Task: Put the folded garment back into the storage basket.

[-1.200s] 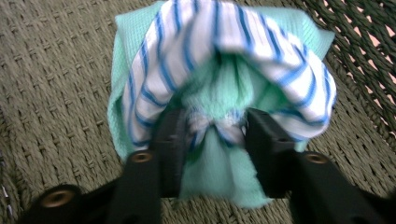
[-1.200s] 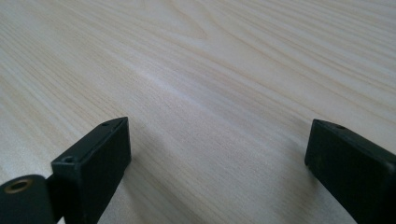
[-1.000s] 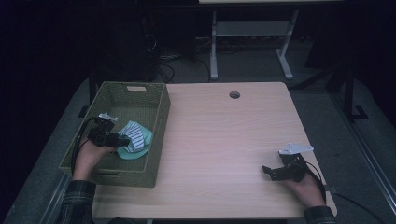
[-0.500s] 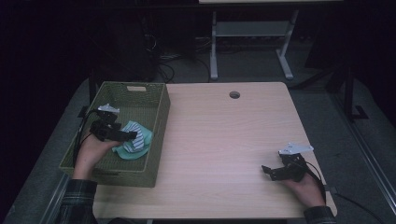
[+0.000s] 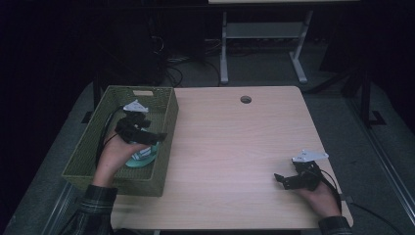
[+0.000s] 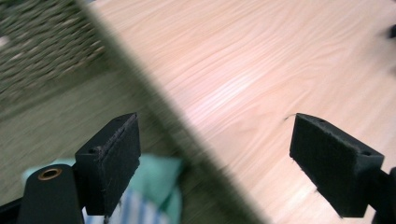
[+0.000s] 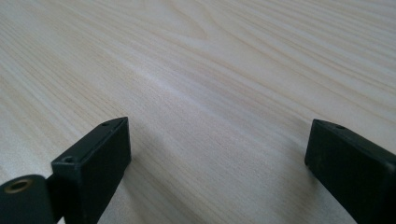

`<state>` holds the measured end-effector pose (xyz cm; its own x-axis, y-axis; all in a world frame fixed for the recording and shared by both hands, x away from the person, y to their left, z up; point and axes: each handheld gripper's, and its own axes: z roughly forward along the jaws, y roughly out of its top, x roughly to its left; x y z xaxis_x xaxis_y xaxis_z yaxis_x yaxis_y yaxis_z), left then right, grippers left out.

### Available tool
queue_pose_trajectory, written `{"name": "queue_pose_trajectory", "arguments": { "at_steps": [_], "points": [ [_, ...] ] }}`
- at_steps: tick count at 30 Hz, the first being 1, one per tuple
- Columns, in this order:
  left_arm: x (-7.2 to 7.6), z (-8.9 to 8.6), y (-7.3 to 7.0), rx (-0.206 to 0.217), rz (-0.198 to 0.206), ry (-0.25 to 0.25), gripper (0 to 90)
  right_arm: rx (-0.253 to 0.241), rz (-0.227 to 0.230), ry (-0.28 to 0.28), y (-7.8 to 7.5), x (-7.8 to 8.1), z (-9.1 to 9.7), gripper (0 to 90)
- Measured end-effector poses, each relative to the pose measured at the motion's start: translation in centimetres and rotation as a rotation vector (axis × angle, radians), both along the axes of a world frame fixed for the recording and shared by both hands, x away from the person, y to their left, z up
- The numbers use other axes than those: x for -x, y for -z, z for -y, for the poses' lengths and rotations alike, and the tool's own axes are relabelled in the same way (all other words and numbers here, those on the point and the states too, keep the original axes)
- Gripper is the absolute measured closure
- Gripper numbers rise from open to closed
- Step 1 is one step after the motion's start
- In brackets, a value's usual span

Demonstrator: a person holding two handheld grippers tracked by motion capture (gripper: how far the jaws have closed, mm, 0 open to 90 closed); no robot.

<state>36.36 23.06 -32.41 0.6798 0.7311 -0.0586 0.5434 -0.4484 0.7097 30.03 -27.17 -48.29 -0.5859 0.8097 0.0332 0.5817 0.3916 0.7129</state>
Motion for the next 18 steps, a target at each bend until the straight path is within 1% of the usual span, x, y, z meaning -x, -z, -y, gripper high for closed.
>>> {"name": "queue_pose_trajectory", "arguments": {
  "at_steps": [2, 4, 5, 6, 9, 13, 16, 18],
  "points": [
    [0.2, 1.3, -0.2, 0.013, 0.014, 0.024, 15.8, -0.001, 0.0, -0.001, 0.0, 0.0, 0.0, 6.7],
    [0.3, 2.5, -0.2, 0.021, 0.019, 0.044, 15.8, 0.0, 0.0, 0.0, 0.0, 0.0, 0.0, 6.7],
    [0.3, 2.5, -0.2, 0.021, 0.019, 0.044, 15.8, 0.0, 0.0, 0.0, 0.0, 0.0, 0.0, 6.7],
    [0.4, 3.8, -0.1, 0.018, 0.028, 0.068, 15.8, -0.001, 0.0, 0.0, 0.0, 0.0, 0.0, 6.7],
    [0.5, 5.6, 0.4, 0.028, 0.027, 0.108, 15.8, 0.0, 0.001, -0.001, 0.0, 0.0, 0.0, 6.7],
    [0.8, 8.0, 1.5, 0.034, 0.03, 0.144, 15.7, 0.0, 0.001, 0.0, 0.0, 0.0, 0.0, 6.7],
    [1.0, 9.7, 2.6, 0.033, 0.032, 0.18, 15.7, 0.0, 0.001, 0.0, 0.0, 0.0, 0.0, 6.7],
    [1.2, 10.7, 3.4, 0.022, 0.027, 0.199, 15.7, 0.0, 0.001, 0.0, 0.0, 0.0, 0.0, 6.7]
  ]
}}
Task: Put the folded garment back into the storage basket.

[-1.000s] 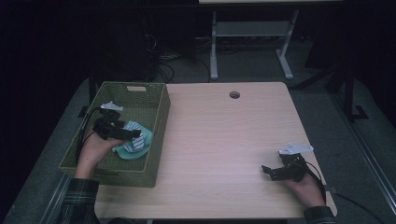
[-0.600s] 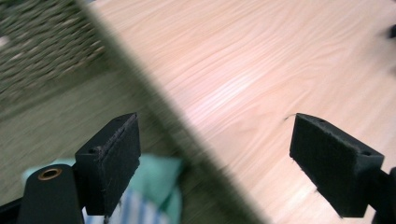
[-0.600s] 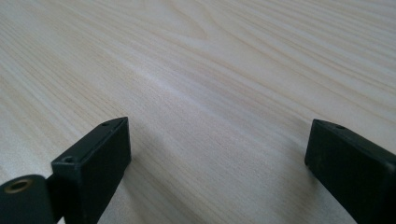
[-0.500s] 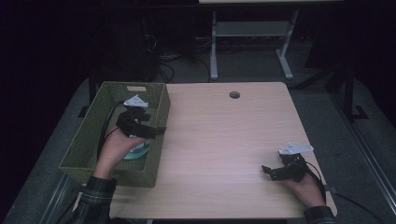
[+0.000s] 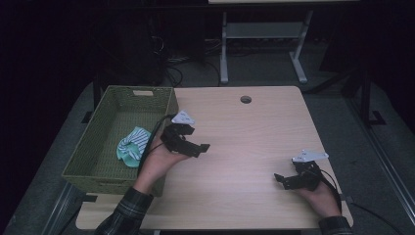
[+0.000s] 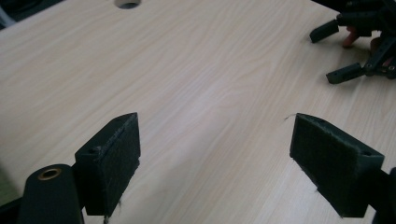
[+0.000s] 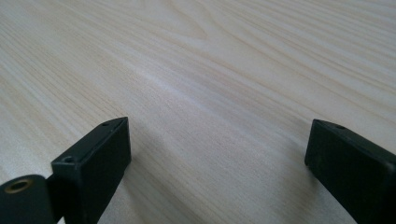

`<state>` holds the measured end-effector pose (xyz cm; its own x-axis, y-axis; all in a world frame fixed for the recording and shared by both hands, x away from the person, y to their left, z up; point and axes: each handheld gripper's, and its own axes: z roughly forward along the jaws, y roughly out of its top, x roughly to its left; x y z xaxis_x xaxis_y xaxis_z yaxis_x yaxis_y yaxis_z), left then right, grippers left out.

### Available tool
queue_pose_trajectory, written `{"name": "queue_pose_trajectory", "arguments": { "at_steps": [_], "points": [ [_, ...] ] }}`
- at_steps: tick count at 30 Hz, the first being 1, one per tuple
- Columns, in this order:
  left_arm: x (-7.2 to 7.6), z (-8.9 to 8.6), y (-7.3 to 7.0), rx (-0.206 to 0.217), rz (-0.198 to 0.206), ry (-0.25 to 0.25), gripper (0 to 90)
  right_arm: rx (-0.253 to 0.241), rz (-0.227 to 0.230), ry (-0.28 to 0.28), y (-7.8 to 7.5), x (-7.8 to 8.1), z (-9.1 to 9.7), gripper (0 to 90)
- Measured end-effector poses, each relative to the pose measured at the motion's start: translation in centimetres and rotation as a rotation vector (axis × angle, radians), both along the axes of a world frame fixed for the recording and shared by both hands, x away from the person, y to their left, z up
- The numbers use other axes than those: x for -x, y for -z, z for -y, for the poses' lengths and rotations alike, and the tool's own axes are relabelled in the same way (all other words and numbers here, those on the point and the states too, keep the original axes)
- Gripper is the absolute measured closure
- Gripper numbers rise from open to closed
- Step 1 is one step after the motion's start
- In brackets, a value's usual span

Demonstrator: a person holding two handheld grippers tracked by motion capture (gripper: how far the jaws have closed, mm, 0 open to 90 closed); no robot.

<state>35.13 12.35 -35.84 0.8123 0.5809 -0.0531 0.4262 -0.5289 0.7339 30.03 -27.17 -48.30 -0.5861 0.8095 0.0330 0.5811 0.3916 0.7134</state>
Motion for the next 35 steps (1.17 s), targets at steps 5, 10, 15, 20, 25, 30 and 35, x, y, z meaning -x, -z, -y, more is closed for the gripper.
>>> {"name": "queue_pose_trajectory", "arguments": {
  "at_steps": [5, 10, 15, 20, 25, 30, 35],
  "points": [
    [0.5, 2.1, 2.1, -0.03, 0.0, 0.036, 15.6, 0.0, 0.0, 0.0, 0.0, 0.0, 0.0, 6.7],
    [1.0, 3.4, 4.4, -0.064, -0.011, 0.061, 15.0, -0.001, -0.002, 0.0, 0.0, 0.0, 0.0, 6.7],
    [1.1, 4.2, 6.7, -0.1, -0.031, 0.076, 15.0, 0.0, -0.001, -0.001, 0.0, 0.0, 0.0, 6.7],
    [1.2, 4.6, 8.9, -0.139, -0.061, 0.078, 15.0, 0.001, -0.001, -0.002, 0.0, 0.0, 0.0, 6.7],
    [1.3, 4.7, 10.5, -0.18, -0.083, 0.079, 15.1, 0.0, -0.002, -0.002, 0.0, 0.0, 0.0, 6.7],
    [1.6, 4.8, 10.7, -0.18, -0.06, 0.071, 14.5, -0.001, -0.002, -0.003, 0.0, 0.0, 0.0, 6.7],
    [1.7, 4.7, 10.9, -0.165, -0.049, 0.072, 13.8, -0.001, -0.002, -0.003, 0.0, 0.0, 0.0, 6.7]
  ]
}}
